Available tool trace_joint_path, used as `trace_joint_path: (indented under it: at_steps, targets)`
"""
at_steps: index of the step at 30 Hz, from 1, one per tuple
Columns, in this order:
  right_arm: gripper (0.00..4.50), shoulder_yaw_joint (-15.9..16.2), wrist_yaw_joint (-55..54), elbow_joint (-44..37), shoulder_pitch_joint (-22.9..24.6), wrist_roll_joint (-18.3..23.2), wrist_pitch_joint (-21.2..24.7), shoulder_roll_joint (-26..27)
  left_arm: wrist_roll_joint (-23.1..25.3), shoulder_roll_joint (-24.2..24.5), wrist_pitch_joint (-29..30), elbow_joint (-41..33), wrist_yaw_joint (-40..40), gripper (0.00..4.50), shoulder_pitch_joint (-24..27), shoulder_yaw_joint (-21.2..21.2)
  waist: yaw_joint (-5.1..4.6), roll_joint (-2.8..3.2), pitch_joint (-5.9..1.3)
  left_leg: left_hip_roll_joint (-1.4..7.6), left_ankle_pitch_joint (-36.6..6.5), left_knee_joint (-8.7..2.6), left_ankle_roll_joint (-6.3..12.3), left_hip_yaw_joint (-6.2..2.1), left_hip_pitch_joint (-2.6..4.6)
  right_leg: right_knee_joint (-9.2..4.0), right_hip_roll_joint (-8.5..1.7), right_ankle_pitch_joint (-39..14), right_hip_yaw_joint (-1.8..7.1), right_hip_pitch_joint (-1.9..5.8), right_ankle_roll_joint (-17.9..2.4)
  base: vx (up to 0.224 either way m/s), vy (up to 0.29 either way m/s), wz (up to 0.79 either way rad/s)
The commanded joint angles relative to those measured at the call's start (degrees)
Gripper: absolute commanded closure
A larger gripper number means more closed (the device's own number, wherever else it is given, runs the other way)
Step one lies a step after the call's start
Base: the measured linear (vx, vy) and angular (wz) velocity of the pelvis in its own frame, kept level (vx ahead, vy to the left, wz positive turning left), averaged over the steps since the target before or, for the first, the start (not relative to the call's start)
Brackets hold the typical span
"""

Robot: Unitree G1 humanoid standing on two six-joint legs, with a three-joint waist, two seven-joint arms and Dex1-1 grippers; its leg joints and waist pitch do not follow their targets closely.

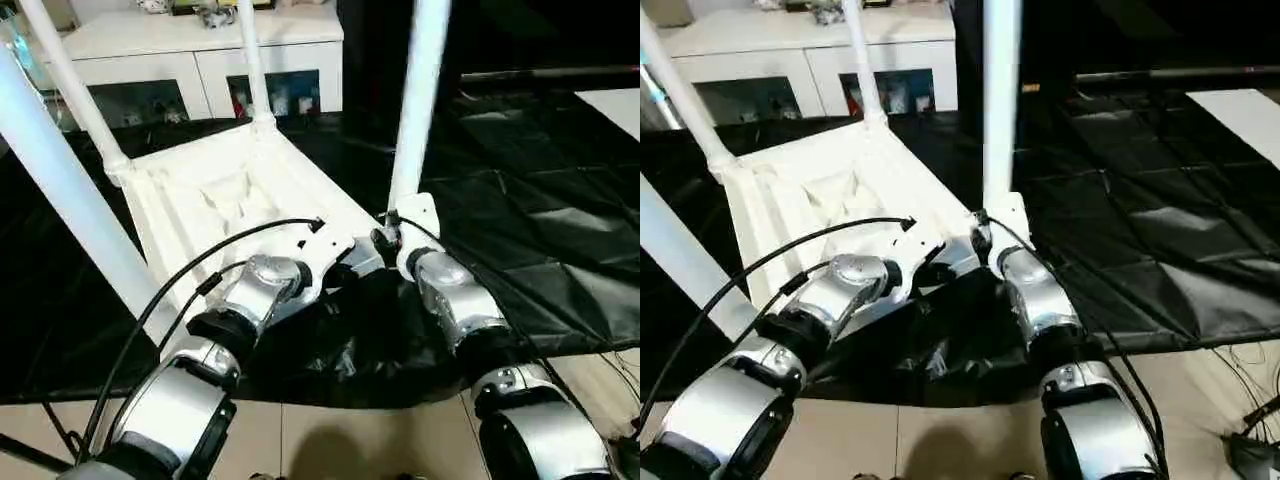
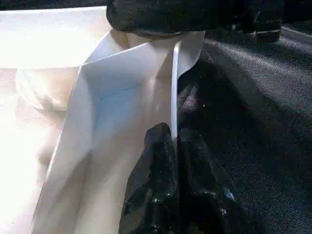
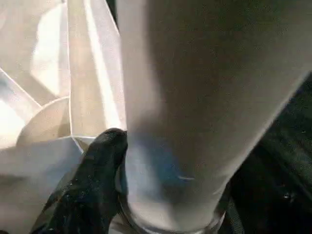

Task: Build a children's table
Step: Rotate leg to tighten

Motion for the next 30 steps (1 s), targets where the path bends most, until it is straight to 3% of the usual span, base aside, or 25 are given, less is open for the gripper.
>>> trace_joint_path:
  at_steps: [1, 2, 3, 4, 7, 8, 9, 11, 13, 19, 20, 23, 25, 27, 30]
  targets:
    - [1.1, 0.9, 3.3, -0.8, 1.1, 1.8, -0.8, 1.3, -0.1, 1.0, -2.1, 0.5, 5.9, 4.5, -2.0, 3.1, -0.51, -1.43, -3.33, 2.56, -31.5, -4.6, 1.02, -2.39, 2.42, -4.75, -2.21, -35.2, 0.44, 0.55, -3.9, 0.0, 0.0, 0.0]
    - [0.94, 1.1, 3.7, -0.9, 1.1, 1.5, -1.7, 0.9, 0.1, 1.2, -2.6, 0.9, 5.6, 4.5, -2.1, 2.9, -0.75, -1.35, -3.4, 2.67, -31.3, -4.89, 0.83, -2.66, 1.8, -4.38, -2.21, -34.4, 0.34, 1.11, -3.8, 0.0, 0.0, 0.0]
    - [0.81, 1.4, 4.7, -1.2, 1.1, 1.3, -2.5, 0.4, 0.3, 1.4, -3.1, 1.2, 5.2, 4.5, -2.1, 2.8, -0.75, -1.35, -3.4, 2.67, -31.3, -4.89, 0.83, -2.66, 1.8, -4.38, -2.21, -34.4, 0.34, 1.11, -3.8, 0.0, 0.0, 0.0]
    - [0.71, 1.9, 6.8, -2.1, 1.4, 1.3, -3.4, -0.5, 0.4, 1.8, -3.4, 1.2, 4.9, 4.5, -2.0, 2.7, -1.08, -1.36, -3.45, 2.82, -31.1, -5.14, 0.75, -2.8, 1.34, -4.14, -2.18, -32.6, 0.39, 1.45, -4.1, 0.0, 0.0, 0.0]
    - [0.66, 4.0, 14.2, -5.9, 3.4, 1.0, -4.3, -3.5, 0.7, 2.9, -4.3, 0.1, 1.6, 4.5, -1.0, 1.8, -1.29, -1.73, -3.56, 2.71, -30.1, -4.84, 1.55, -2.56, 1.42, -4.04, -2.3, -30.8, 0.67, 1.32, -6.0, 0.0, 0.0, 0.0]
    - [0.66, 4.0, 14.2, -5.9, 3.4, 1.0, -4.3, -3.5, 0.7, 2.9, -4.3, 0.1, 1.6, 4.5, -1.0, 1.8, -0.78, -1.95, -3.7, 2.75, -27.1, -4.6, 2.64, -2.16, 1.38, -3.85, -2.5, -28.6, 1.19, 1.23, -7.4, 0.0, 0.0, 0.0]
    - [0.66, 4.3, 15.6, -6.7, 3.8, 1.2, -4.6, -4.1, 0.8, 3.2, -4.8, -0.1, 0.8, 4.5, -0.8, 1.5, -0.78, -1.95, -3.7, 2.75, -27.1, -4.6, 2.64, -2.16, 1.38, -3.85, -2.5, -28.6, 1.19, 1.23, -7.4, 0.0, 0.0, 0.0]
    - [0.66, 5.6, 22.2, -10.2, 6.2, 1.9, -6.3, -7.3, 1.2, 4.6, -7.1, -0.8, -2.8, 4.5, 0.2, 0.4, 0.13, -2.26, -3.82, 2.9, -22.2, -4.29, 4.63, -1.73, 0.85, -3.26, -2.61, -24.9, 1.73, 1.52, -9.1, 0.0, 0.0, 0.0]
    - [0.66, 6.3, 28.2, -13.9, 9.0, 2.8, -7.8, -11.0, 0.3, 6.2, -9.3, -2.7, -9.1, 4.5, 2.0, -0.2, 0.71, -2.4, -3.67, 2.87, -21.5, -4.15, 5.42, -1.45, 0.93, -3.14, -2.43, -25.4, 1.95, 1.33, -9.6, 0.0, 0.0, 0.0]
    - [0.66, 5.0, 35.5, -18.5, 11.9, 5.4, -7.9, -15.7, -2.1, 10.4, -11.7, -10.0, -23.3, 4.5, 6.8, -2.8, 2.41, -1.79, -3.84, 3.57, -20.4, -4.06, 4.29, -1.13, 1.35, -2.07, -2.22, -23.6, 2.37, 1.06, -11.5, 0.0, 0.0, 0.0]
    - [0.66, 5.1, 37.1, -19.5, 12.5, 5.9, -7.5, -16.4, -2.7, 11.1, -11.5, -11.2, -25.0, 4.5, 7.5, -3.0, 2.45, -1.74, -3.97, 3.61, -19.7, -4.14, 4.04, -1.19, 1.09, -1.61, -2.07, -21.6, 2.37, 1.31, -11.9, 0.0, 0.0, 0.0]
    - [0.66, 5.6, 40.2, -22.0, 13.7, 7.3, -6.6, -17.7, -3.7, 12.0, -11.5, -13.2, -28.3, 4.5, 8.6, -2.9, 2.73, -1.59, -4.09, 3.65, -18.7, -4.1, 3.96, -1.09, 1.24, -1.18, -1.94, -18.5, 2.47, 1.19, -12.8, 0.0, 0.0, 0.0]
    - [0.66, 6.6, 44.3, -25.0, 15.2, 8.9, -5.0, -18.9, -5.1, 13.4, -10.8, -16.4, -33.3, 4.5, 10.2, -2.9, 3.2, -1.79, -4.24, 3.72, -16.5, -3.87, 4.99, -0.91, 1.08, -0.69, -1.97, -15.1, 2.64, 1.43, -13.8, 0.029, -0.001, 0.02]
    - [0.66, 7.8, 46.7, -26.5, 16.2, 8.9, -4.3, -19.7, -5.9, 14.2, -10.0, -18.1, -36.1, 4.5, 10.9, -3.1, 3.6, -1.8, -4.22, 3.74, -15.8, -3.61, 5.52, -0.74, 1.18, -0.35, -1.85, -14.3, 2.92, 1.04, -14.3, 0.062, -0.006, 0.06]
    - [0.66, 9.2, 49.2, -28.7, 17.5, 8.6, -3.5, -20.6, -6.6, 15.4, -8.5, -20.0, -38.8, 4.5, 11.6, -3.7, 4.11, -1.56, -4.71, 3.74, -11.7, -3.16, 6.37, -0.66, 1.14, 0.57, -1.76, -9.0, 2.95, 1.19, -15.6, 0.063, -0.016, 0.06]
